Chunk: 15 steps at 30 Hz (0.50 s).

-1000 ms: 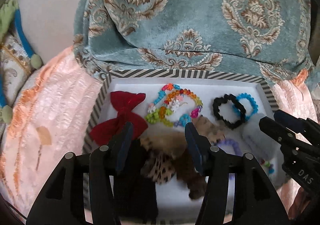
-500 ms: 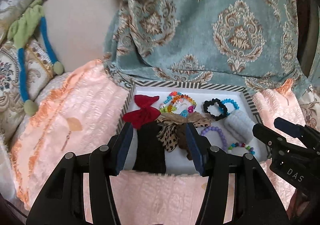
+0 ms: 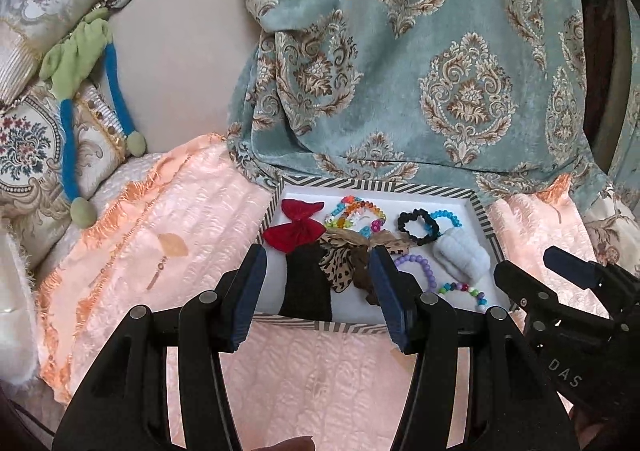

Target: Organize jewelry

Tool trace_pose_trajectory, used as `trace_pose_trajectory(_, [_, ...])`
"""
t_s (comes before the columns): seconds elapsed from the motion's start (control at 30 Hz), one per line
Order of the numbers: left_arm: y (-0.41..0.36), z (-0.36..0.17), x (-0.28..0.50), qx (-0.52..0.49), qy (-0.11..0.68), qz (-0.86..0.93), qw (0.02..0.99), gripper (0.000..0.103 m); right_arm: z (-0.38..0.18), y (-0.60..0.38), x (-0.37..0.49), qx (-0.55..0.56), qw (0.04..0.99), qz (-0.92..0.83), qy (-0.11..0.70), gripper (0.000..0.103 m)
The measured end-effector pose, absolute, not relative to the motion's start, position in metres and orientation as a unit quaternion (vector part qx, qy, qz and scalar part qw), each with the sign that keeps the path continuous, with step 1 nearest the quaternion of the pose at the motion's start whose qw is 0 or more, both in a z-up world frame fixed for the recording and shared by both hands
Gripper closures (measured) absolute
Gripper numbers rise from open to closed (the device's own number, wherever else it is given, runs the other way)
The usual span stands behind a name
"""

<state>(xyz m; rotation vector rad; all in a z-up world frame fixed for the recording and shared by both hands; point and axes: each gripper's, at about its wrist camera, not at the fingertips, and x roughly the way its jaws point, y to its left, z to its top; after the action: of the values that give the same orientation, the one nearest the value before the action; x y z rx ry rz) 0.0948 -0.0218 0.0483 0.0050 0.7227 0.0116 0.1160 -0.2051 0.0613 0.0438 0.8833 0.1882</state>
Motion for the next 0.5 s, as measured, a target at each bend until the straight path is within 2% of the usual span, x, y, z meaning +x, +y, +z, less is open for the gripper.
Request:
trace_pose_trajectory(0.13, [-0.022, 0.055, 0.085, 0.001, 0.348, 0.007, 0.938, 0.049, 0.069, -0.205, 0.109, 0.027, 0.901, 0.092, 0.422, 0.04])
trace_pose_trajectory(0.23, [-0.021, 0.059, 0.079, 0.0, 0.343, 0.009, 0.939, 0.049, 0.076, -0.206, 0.103, 0.028, 0.905, 0.089, 0.415, 0.033])
trace_pose_trajectory(0.5, [-0.022, 0.066, 0.066, 0.0, 0.336, 0.012, 0.942, 0.049, 0.085, -0.206, 0.092, 0.026, 0.908, 0.09, 0.408, 0.032])
